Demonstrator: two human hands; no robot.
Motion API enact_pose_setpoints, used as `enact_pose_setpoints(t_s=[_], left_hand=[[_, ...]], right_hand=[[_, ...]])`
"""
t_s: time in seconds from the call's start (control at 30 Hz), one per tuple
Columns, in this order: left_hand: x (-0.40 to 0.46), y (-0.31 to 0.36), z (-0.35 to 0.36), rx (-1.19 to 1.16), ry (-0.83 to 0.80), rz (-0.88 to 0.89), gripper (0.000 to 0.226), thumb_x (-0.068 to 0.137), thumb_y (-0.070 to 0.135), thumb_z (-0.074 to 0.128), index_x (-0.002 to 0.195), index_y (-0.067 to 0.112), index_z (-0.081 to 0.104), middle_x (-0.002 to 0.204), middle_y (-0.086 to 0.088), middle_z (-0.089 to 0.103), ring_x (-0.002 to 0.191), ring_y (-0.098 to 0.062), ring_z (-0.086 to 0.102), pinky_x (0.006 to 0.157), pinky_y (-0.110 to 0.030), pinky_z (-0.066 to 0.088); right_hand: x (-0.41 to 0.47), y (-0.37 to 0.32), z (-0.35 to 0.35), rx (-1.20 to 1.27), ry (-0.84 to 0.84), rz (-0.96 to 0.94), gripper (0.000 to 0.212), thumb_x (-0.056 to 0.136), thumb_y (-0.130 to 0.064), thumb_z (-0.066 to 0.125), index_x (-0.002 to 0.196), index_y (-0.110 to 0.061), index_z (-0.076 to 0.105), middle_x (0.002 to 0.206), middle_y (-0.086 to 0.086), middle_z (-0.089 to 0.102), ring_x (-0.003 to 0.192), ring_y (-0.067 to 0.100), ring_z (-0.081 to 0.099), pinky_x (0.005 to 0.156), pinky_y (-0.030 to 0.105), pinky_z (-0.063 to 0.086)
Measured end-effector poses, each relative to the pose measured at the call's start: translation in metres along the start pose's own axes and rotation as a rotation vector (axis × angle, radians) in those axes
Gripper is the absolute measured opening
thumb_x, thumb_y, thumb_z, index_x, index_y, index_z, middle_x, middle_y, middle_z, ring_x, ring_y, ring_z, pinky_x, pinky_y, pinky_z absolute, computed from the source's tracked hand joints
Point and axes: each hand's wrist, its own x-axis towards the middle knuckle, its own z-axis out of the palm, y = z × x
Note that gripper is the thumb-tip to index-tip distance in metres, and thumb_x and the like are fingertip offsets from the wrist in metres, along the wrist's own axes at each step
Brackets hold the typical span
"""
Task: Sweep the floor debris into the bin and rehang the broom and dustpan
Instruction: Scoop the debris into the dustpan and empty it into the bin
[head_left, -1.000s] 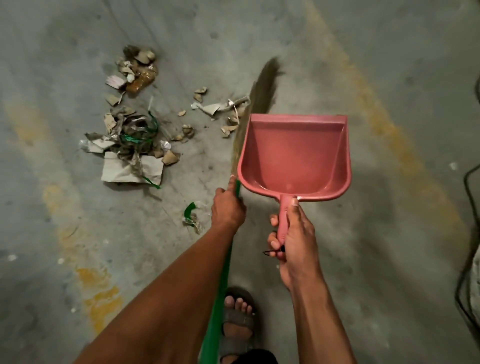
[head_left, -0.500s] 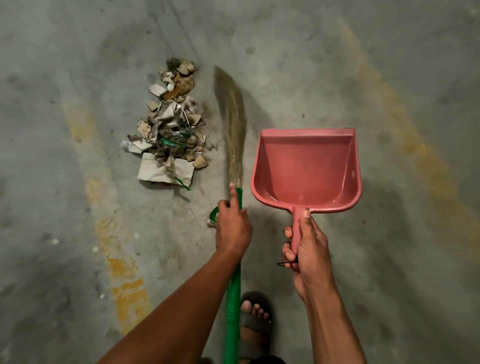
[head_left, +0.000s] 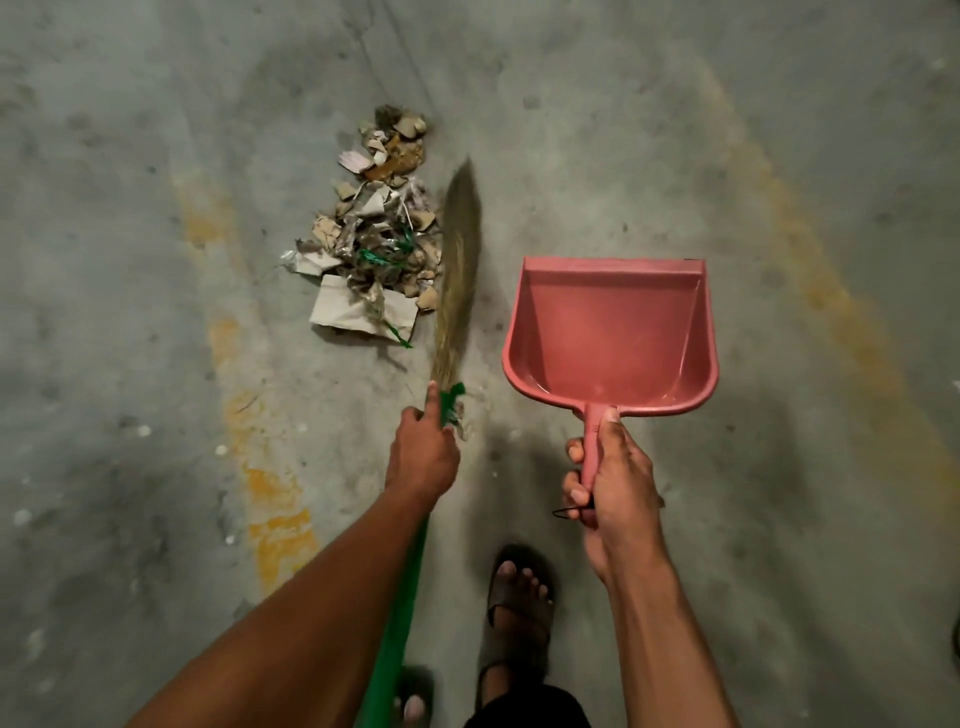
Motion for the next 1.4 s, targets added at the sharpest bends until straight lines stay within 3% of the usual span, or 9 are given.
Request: enact_pose_setpoints(t_s=[0.23, 0.4, 0.57, 0.7, 0.8, 0.97, 1.17, 1.27, 1.4], left_hand=[[-0.064, -0.092, -0.021, 0.024, -0.023, 0.337, 0.059, 0.109, 0.044, 0.044, 0.164, 0.039, 0.025, 0.099, 0.001, 0.050, 0.094, -0.026, 0.059, 0.077, -0.035, 0.044], [-0.088, -0.160, -0.024, 0.222, -0.261, 0.465, 0.055, 0.109, 0.048, 0.036, 0.162, 0.048, 0.021, 0.105, 0.003, 0.053, 0.090, -0.021, 0.058, 0.075, -0.036, 0.048], [-0.067, -0.203, -0.041, 0.449, -0.267, 0.372, 0.057, 0.109, 0.047, 0.034, 0.163, 0.047, 0.017, 0.106, -0.003, 0.051, 0.087, -0.028, 0.059, 0.071, -0.038, 0.053], [-0.019, -0.186, -0.068, 0.449, -0.115, 0.297, 0.057, 0.107, 0.049, 0.037, 0.161, 0.050, 0.020, 0.105, -0.006, 0.050, 0.094, -0.036, 0.062, 0.073, -0.043, 0.055], [0.012, -0.160, -0.092, 0.433, -0.043, 0.278, 0.056, 0.107, 0.047, 0.038, 0.160, 0.051, 0.019, 0.100, -0.003, 0.043, 0.093, -0.035, 0.060, 0.069, -0.040, 0.048], [0.015, -0.162, -0.115, 0.331, 0.004, 0.354, 0.057, 0.109, 0.045, 0.039, 0.163, 0.045, 0.021, 0.101, -0.005, 0.050, 0.088, -0.032, 0.057, 0.070, -0.038, 0.045], [-0.039, -0.229, -0.091, 0.251, -0.109, 0.517, 0.056, 0.109, 0.045, 0.040, 0.162, 0.046, 0.024, 0.098, -0.003, 0.054, 0.087, -0.030, 0.060, 0.072, -0.037, 0.046], [-0.044, -0.256, -0.072, 0.360, -0.213, 0.423, 0.056, 0.107, 0.049, 0.034, 0.161, 0.053, 0.017, 0.107, -0.003, 0.056, 0.095, -0.032, 0.061, 0.078, -0.042, 0.054], [-0.020, -0.249, -0.074, 0.420, -0.138, 0.277, 0.057, 0.107, 0.049, 0.036, 0.160, 0.055, 0.017, 0.113, -0.005, 0.056, 0.098, -0.035, 0.063, 0.077, -0.045, 0.057]], right_hand=[[-0.048, 0.026, 0.022, 0.028, 0.001, -0.013, 0.036, 0.111, -0.048, 0.042, 0.125, -0.025, 0.065, 0.073, -0.006, 0.057, 0.044, 0.008, 0.036, 0.037, 0.019, 0.027], [-0.063, 0.031, 0.045, 0.049, 0.001, -0.053, 0.034, 0.111, -0.048, 0.043, 0.114, -0.021, 0.063, 0.072, -0.005, 0.055, 0.044, 0.008, 0.035, 0.038, 0.019, 0.026], [-0.067, 0.037, 0.062, 0.051, 0.008, -0.067, 0.032, 0.112, -0.044, 0.043, 0.110, -0.019, 0.062, 0.071, -0.004, 0.054, 0.041, 0.008, 0.035, 0.037, 0.018, 0.028], [-0.065, 0.038, 0.070, 0.060, 0.001, -0.085, 0.031, 0.112, -0.043, 0.042, 0.115, -0.021, 0.063, 0.072, -0.003, 0.052, 0.040, 0.007, 0.035, 0.038, 0.018, 0.028], [-0.068, 0.038, 0.074, 0.044, -0.003, -0.092, 0.034, 0.112, -0.044, 0.042, 0.117, -0.018, 0.063, 0.071, -0.004, 0.054, 0.041, 0.007, 0.036, 0.036, 0.019, 0.029], [-0.072, 0.045, 0.079, -0.007, -0.001, -0.092, 0.037, 0.111, -0.047, 0.043, 0.121, -0.019, 0.066, 0.072, -0.005, 0.055, 0.043, 0.008, 0.036, 0.038, 0.021, 0.028], [-0.075, 0.048, 0.085, -0.007, 0.037, -0.064, 0.032, 0.111, -0.046, 0.042, 0.110, -0.023, 0.064, 0.070, -0.005, 0.055, 0.041, 0.007, 0.036, 0.038, 0.021, 0.027], [-0.071, 0.049, 0.089, -0.016, 0.038, -0.051, 0.032, 0.111, -0.046, 0.042, 0.111, -0.022, 0.062, 0.070, -0.005, 0.054, 0.041, 0.007, 0.035, 0.039, 0.021, 0.026], [-0.062, 0.052, 0.094, -0.014, 0.026, -0.031, 0.030, 0.112, -0.046, 0.041, 0.111, -0.024, 0.062, 0.069, -0.006, 0.054, 0.041, 0.007, 0.035, 0.039, 0.020, 0.026]])
